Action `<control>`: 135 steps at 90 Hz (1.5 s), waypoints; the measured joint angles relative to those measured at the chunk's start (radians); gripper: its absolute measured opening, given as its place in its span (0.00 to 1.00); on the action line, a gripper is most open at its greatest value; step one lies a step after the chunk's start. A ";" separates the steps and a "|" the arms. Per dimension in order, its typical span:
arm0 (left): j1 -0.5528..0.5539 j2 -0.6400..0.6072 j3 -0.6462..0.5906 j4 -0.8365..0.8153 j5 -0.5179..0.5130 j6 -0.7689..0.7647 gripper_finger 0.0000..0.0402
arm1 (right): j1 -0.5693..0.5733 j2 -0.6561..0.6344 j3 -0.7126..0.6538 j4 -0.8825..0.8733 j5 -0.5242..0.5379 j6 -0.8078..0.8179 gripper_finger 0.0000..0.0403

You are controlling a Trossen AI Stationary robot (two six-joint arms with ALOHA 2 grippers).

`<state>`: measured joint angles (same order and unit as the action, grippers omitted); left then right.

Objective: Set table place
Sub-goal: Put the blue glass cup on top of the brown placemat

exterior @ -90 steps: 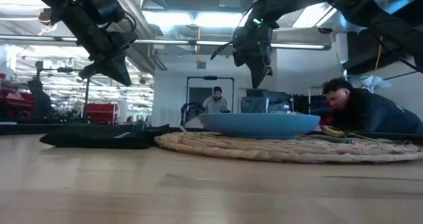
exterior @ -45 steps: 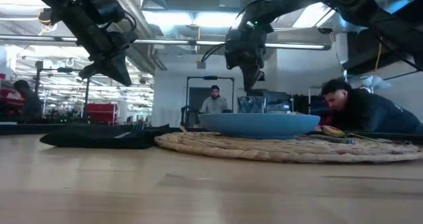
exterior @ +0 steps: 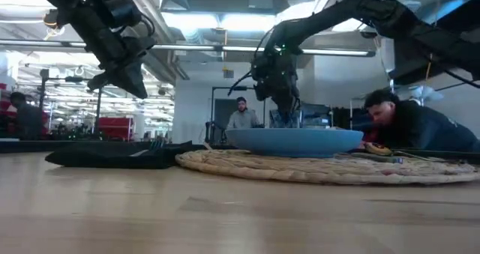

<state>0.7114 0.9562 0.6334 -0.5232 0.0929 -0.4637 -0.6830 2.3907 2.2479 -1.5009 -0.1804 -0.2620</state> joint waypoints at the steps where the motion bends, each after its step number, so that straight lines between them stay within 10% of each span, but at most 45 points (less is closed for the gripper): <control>1: -0.002 0.000 0.000 0.001 0.000 0.000 0.00 | 0.000 0.001 -0.002 -0.005 0.003 -0.001 0.00; 135: -0.014 0.000 0.000 0.011 -0.019 -0.007 0.00 | -0.034 -0.445 -0.679 0.120 0.043 0.057 0.00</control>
<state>0.6979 0.9562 0.6334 -0.5125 0.0738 -0.4705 -0.7167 1.9461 1.5692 -1.3808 -0.1375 -0.2046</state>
